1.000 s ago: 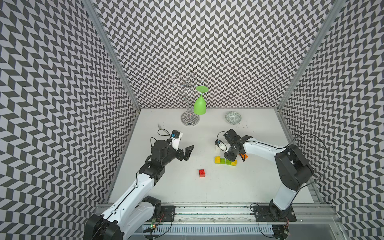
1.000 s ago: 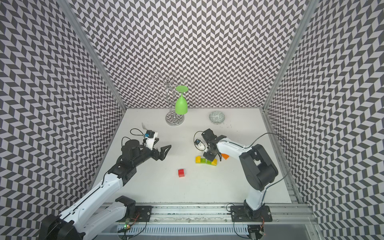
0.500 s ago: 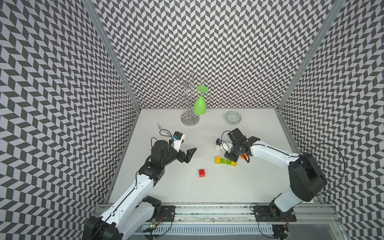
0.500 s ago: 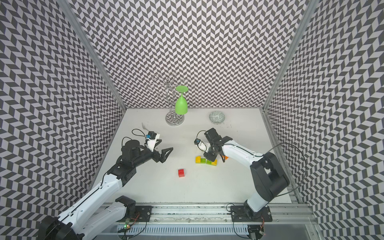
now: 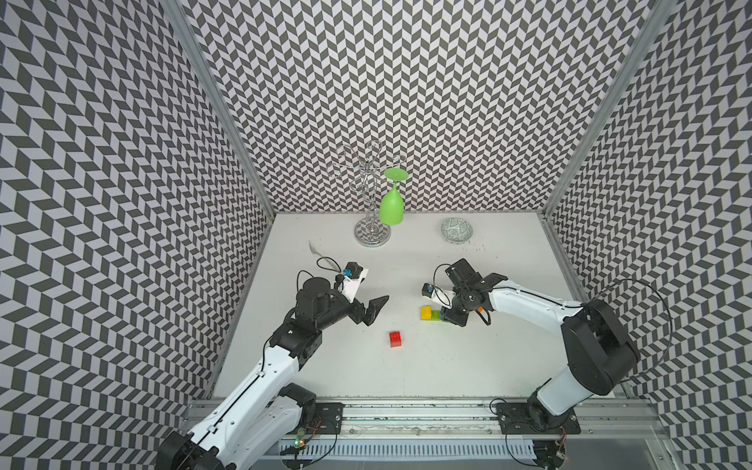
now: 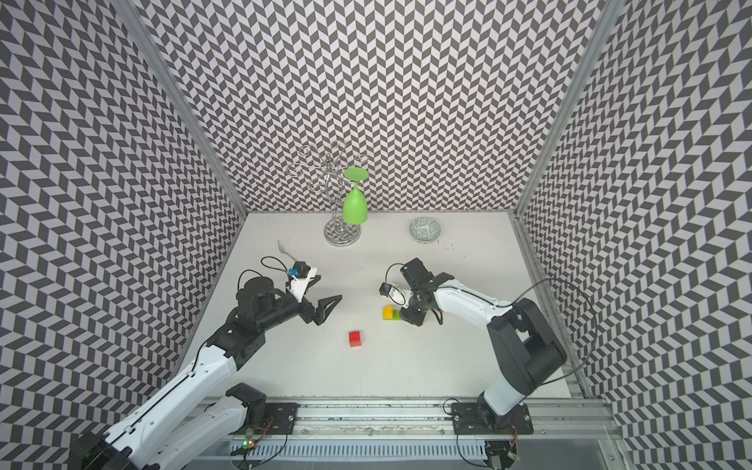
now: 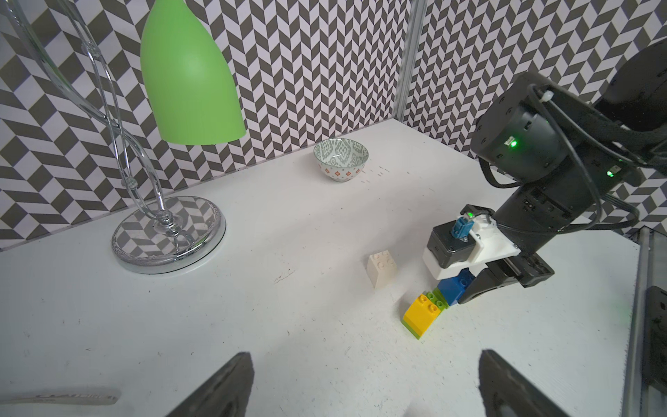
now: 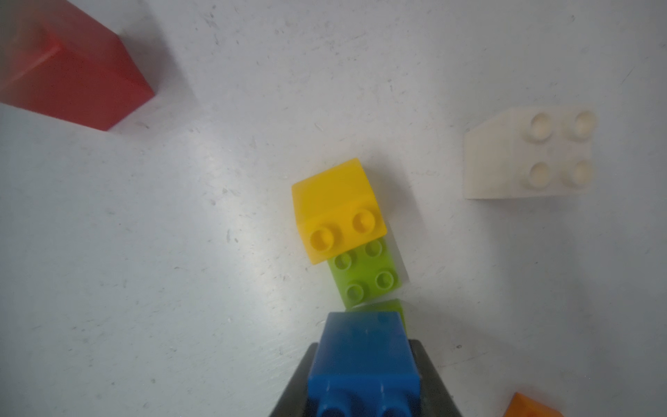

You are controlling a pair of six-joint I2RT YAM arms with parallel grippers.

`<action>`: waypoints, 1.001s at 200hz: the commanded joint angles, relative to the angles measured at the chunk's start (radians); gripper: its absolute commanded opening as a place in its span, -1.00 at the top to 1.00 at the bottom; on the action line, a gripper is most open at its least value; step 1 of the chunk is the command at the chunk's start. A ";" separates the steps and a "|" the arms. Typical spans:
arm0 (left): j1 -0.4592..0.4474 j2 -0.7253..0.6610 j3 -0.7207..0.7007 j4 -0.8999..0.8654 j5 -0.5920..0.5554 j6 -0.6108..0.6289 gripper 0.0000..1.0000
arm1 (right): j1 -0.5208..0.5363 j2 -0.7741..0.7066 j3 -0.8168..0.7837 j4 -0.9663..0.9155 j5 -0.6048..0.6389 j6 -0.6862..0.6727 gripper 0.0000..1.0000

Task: Assemble a fork with lego
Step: Assemble the lego brick with the lego brick.

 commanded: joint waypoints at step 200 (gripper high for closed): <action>-0.006 0.036 0.018 -0.002 0.026 0.026 -0.97 | -0.006 0.058 -0.044 0.079 -0.029 -0.112 1.00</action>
